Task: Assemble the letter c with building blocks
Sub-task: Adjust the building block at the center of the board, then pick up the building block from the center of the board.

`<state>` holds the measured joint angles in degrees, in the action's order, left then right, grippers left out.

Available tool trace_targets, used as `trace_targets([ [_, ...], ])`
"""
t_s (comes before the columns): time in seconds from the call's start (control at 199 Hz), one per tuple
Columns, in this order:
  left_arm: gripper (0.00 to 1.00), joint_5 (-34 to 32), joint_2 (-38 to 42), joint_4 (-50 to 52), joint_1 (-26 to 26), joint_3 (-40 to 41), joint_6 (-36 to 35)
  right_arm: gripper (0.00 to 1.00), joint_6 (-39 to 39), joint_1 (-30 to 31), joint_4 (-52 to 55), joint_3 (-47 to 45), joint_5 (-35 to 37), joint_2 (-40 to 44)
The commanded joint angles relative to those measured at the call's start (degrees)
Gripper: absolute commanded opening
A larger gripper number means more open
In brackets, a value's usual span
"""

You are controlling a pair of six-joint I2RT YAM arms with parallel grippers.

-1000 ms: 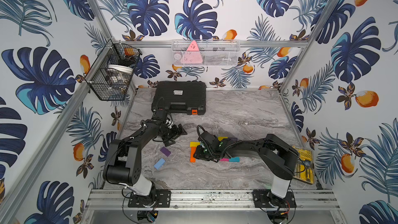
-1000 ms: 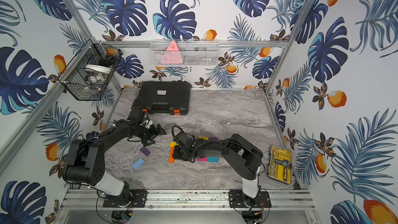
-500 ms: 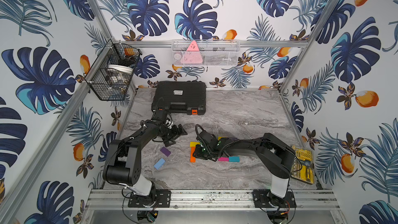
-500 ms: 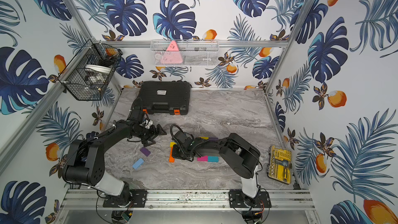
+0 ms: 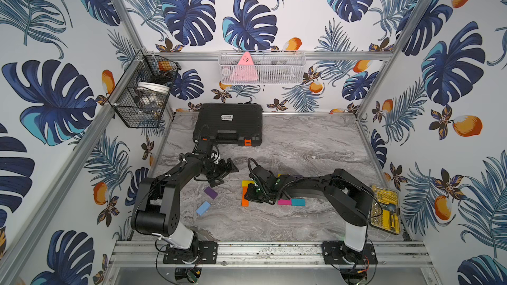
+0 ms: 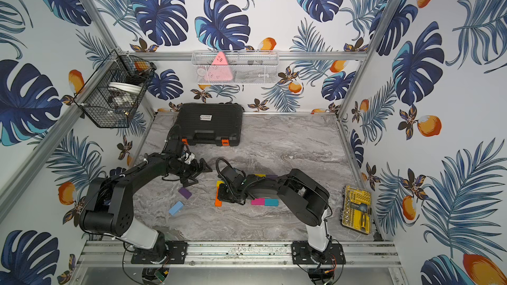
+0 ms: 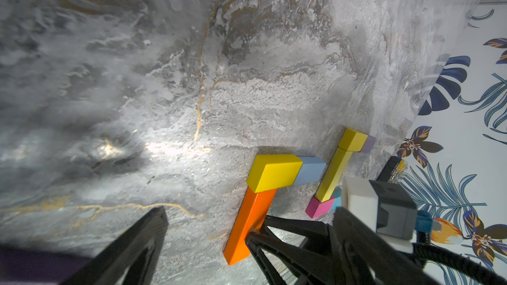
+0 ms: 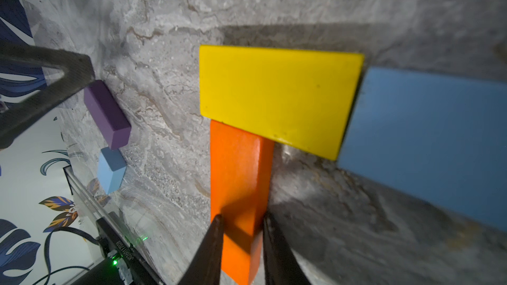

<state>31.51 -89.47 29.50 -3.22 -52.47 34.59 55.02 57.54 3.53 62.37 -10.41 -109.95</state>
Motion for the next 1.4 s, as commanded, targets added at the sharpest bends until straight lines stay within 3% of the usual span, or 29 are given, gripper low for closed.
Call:
trace_targets([
  [0.0, 0.99, 0.42, 0.35, -0.49, 0.15, 0.13, -0.49, 0.27, 1.13, 0.10, 0.73, 0.45, 0.17, -0.53],
  [0.351, 0.99, 0.57, 0.44, -0.51, 0.15, 0.09, -0.49, 0.28, 1.40, 0.12, 0.54, 0.17, 0.22, -0.64],
  [0.672, 0.99, -2.46, 3.41, 2.51, 0.23, -1.02, 0.00, 0.55, -0.86, 0.53, 2.28, -1.39, -0.49, 6.52],
  [0.837, 0.99, -11.98, 5.93, 8.02, 1.17, -1.77, 0.71, 0.65, -8.90, 0.81, 9.11, 2.37, 0.99, 8.94],
  [1.003, 0.99, -21.31, 9.71, 13.30, 3.90, -1.66, 2.14, 0.71, -21.77, 2.41, 18.36, 14.54, 4.50, 3.74],
  [1.223, 0.99, -20.97, 6.47, 16.85, 12.89, -8.56, 1.00, 0.75, -33.93, 5.88, 24.62, 28.77, 8.72, -5.87],
  [1.399, 0.99, -15.77, 0.93, 15.07, 19.03, -11.85, 1.14, 0.77, -39.07, 7.97, 25.95, 36.09, 11.18, -13.60],
])
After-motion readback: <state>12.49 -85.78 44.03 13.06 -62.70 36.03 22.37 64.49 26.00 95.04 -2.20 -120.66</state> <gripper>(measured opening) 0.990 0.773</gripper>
